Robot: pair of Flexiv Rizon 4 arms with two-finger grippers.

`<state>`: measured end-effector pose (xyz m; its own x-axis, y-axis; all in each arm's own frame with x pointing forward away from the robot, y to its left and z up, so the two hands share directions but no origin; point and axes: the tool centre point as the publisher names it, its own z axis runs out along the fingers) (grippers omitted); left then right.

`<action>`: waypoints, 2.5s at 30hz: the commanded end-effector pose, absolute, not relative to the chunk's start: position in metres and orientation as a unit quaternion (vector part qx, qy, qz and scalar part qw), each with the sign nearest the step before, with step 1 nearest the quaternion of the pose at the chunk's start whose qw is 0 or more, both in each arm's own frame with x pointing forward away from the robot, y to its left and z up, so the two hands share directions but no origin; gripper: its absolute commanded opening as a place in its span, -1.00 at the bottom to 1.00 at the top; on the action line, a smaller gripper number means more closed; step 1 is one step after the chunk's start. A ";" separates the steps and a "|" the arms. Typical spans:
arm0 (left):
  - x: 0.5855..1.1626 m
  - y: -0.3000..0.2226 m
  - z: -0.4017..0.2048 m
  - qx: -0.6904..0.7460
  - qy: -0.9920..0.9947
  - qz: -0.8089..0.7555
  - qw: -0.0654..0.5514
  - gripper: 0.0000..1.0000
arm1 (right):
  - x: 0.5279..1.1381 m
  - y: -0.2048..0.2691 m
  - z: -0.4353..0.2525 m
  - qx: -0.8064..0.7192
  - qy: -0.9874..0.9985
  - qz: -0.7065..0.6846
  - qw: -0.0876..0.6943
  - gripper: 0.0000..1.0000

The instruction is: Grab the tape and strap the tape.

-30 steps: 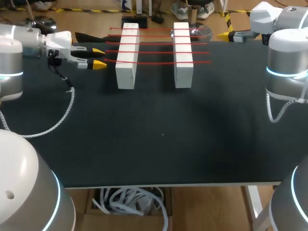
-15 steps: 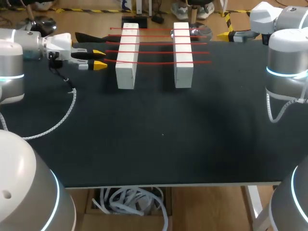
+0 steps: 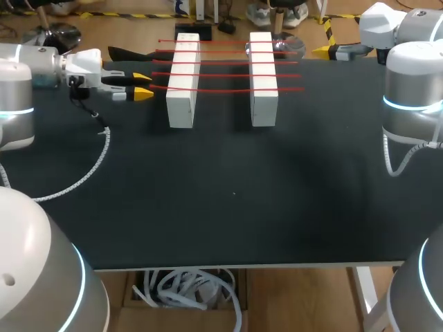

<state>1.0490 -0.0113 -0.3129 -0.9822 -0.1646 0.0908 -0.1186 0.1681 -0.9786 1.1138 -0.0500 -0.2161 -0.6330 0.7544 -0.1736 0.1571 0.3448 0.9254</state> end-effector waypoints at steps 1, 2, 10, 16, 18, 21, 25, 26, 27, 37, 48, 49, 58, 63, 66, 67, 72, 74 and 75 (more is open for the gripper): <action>1.051 -0.011 -0.315 -0.090 0.763 -0.640 0.017 -0.40 | 1.114 -0.050 -0.216 0.300 0.761 0.488 0.306 1.00; 1.051 -0.011 -0.315 -0.090 0.763 -0.640 0.017 -0.40 | 1.114 -0.050 -0.216 0.300 0.761 0.488 0.306 1.00; 1.051 -0.010 -0.315 -0.089 0.762 -0.641 0.014 -0.53 | 1.114 -0.050 -0.216 0.300 0.761 0.488 0.306 1.00; 1.051 -0.011 -0.315 -0.089 0.762 -0.641 0.013 -0.62 | 1.114 -0.050 -0.216 0.300 0.761 0.488 0.306 1.00; 1.052 -0.011 -0.315 -0.088 0.762 -0.642 0.012 -0.65 | 1.114 -0.050 -0.216 0.300 0.761 0.488 0.306 1.00; 1.052 -0.011 -0.316 -0.087 0.762 -0.642 0.011 -0.71 | 1.114 -0.050 -0.216 0.300 0.761 0.488 0.306 1.00; 1.052 -0.012 -0.316 -0.087 0.762 -0.642 0.011 -0.74 | 1.114 -0.050 -0.216 0.300 0.761 0.488 0.306 1.00; 1.052 -0.012 -0.316 -0.087 0.762 -0.642 0.011 -0.73 | 1.114 -0.050 -0.216 0.300 0.761 0.488 0.306 1.00; 1.052 -0.012 -0.316 -0.087 0.762 -0.642 0.011 -0.73 | 1.114 -0.050 -0.216 0.300 0.761 0.488 0.306 1.00; 1.053 -0.013 -0.316 -0.085 0.761 -0.643 0.011 -1.00 | 1.114 -0.050 -0.216 0.300 0.761 0.488 0.306 1.00; 1.054 -0.013 -0.316 -0.082 0.761 -0.643 0.011 -1.00 | 1.114 -0.050 -0.216 0.300 0.761 0.488 0.306 1.00; 1.054 -0.013 -0.316 -0.081 0.762 -0.643 0.011 -1.00 | 1.114 -0.050 -0.216 0.300 0.761 0.488 0.306 1.00; 1.058 -0.005 -0.309 -0.075 0.755 -0.651 -0.018 -1.00 | 1.114 -0.050 -0.216 0.300 0.761 0.488 0.306 1.00; 1.058 -0.003 -0.297 -0.068 0.750 -0.657 -0.030 -1.00 | 1.114 -0.050 -0.216 0.300 0.761 0.488 0.306 1.00; 1.059 -0.004 -0.288 -0.067 0.743 -0.665 -0.031 -1.00 | 1.114 -0.050 -0.216 0.300 0.761 0.488 0.306 1.00; 1.060 -0.005 -0.284 -0.065 0.739 -0.670 -0.030 -1.00 | 1.114 -0.050 -0.216 0.300 0.761 0.488 0.306 1.00; 1.064 -0.010 -0.263 -0.069 0.714 -0.696 -0.027 -1.00 | 1.114 -0.050 -0.216 0.300 0.761 0.488 0.306 1.00; 1.065 -0.011 -0.257 -0.071 0.706 -0.704 -0.027 -1.00 | 1.114 -0.050 -0.216 0.300 0.761 0.488 0.306 1.00; 1.066 -0.013 -0.253 -0.075 0.701 -0.709 -0.025 -1.00 | 1.114 -0.050 -0.216 0.300 0.761 0.488 0.306 1.00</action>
<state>1.0642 -0.0104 -0.2539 -0.9881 -0.0655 0.1389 -0.1390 -0.0043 -0.9903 1.1138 -0.0500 -0.2161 -0.6331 0.7544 -0.1736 0.1571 0.3449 0.9254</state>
